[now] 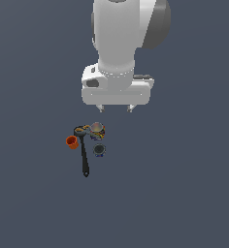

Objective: Pick up a designated object from a clutter of objects.

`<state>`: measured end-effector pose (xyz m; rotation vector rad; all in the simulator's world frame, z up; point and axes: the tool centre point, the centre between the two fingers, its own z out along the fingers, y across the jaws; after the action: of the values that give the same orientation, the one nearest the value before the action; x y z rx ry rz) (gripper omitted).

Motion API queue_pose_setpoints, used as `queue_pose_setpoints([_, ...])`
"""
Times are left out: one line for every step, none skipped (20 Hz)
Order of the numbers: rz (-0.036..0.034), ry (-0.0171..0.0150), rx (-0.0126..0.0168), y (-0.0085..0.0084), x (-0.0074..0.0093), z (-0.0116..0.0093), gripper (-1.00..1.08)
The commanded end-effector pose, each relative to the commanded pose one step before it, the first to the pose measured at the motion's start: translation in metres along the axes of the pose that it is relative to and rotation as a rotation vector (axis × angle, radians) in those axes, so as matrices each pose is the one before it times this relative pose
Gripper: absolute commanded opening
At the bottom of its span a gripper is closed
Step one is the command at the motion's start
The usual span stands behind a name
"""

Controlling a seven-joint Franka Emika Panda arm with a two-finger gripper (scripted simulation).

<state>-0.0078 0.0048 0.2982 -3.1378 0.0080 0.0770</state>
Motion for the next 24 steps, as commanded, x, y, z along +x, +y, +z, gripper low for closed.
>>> queue_pose_setpoints([0.0,0.0,0.0,0.00001,0.0,0.0,1.0])
queue_pose_setpoints([0.0,0.0,0.0,0.00026,0.0001,0.00002,1.0])
queue_pose_setpoints([0.00084,0.00075,-0.0016,0.00068,0.00007,-0.00032,1.0])
queue_pose_setpoints([0.00112,0.00098,-0.00211,0.00115,0.00019,-0.00042,1.0])
queue_pose_setpoints([0.00146,0.00129,-0.00285,0.00158,0.00028,-0.00063,1.0])
queue_pose_setpoints([0.00178,0.00161,-0.00365,0.00197,0.00037,-0.00093,1.0])
queue_pose_setpoints([0.00188,0.00177,-0.0042,0.00211,0.00042,-0.0013,1.0])
queue_pose_setpoints([0.00143,0.00143,-0.00362,0.00163,0.00036,-0.00141,1.0])
queue_pose_setpoints([0.00091,0.00102,-0.00285,0.00111,0.00029,-0.00142,1.0])
queue_pose_setpoints([0.00044,0.00063,-0.00204,0.00061,0.00021,-0.00135,1.0])
queue_pose_setpoints([0.00002,0.00026,-0.00117,0.00015,0.00012,-0.00111,1.0])
queue_pose_setpoints([0.0,0.0,0.0,0.00006,0.00002,-0.00057,1.0])
queue_pose_setpoints([0.0,0.0,0.0,-0.00017,-0.00007,-0.00006,1.0])
queue_pose_setpoints([-0.00026,-0.00019,0.00036,-0.00025,-0.00003,0.00056,1.0])
queue_pose_setpoints([0.00014,-0.00008,0.00067,0.0001,-0.00005,0.00103,1.0])
queue_pose_setpoints([0.0006,0.0001,0.00076,0.00047,-0.00008,0.00145,1.0])
queue_pose_setpoints([0.00093,0.00025,0.00071,0.00071,-0.00011,0.00189,1.0])
queue_pose_setpoints([0.00099,0.0003,0.00059,0.00078,-0.00012,0.00237,1.0])
queue_pose_setpoints([0.00144,0.00045,0.00076,0.00113,-0.00017,0.0028,1.0])
queue_pose_setpoints([0.00179,0.00057,0.00088,0.00139,-0.00023,0.00323,1.0])
queue_pose_setpoints([0.00189,0.0006,0.00092,0.00147,-0.00028,0.00368,1.0])
queue_pose_setpoints([0.00213,0.00065,0.00111,0.00164,-0.00037,0.00413,1.0])
queue_pose_setpoints([0.00242,0.00072,0.00131,0.00183,-0.00049,0.00458,1.0])
queue_pose_setpoints([0.00257,0.00075,0.00137,0.00193,-0.00059,0.005,1.0])
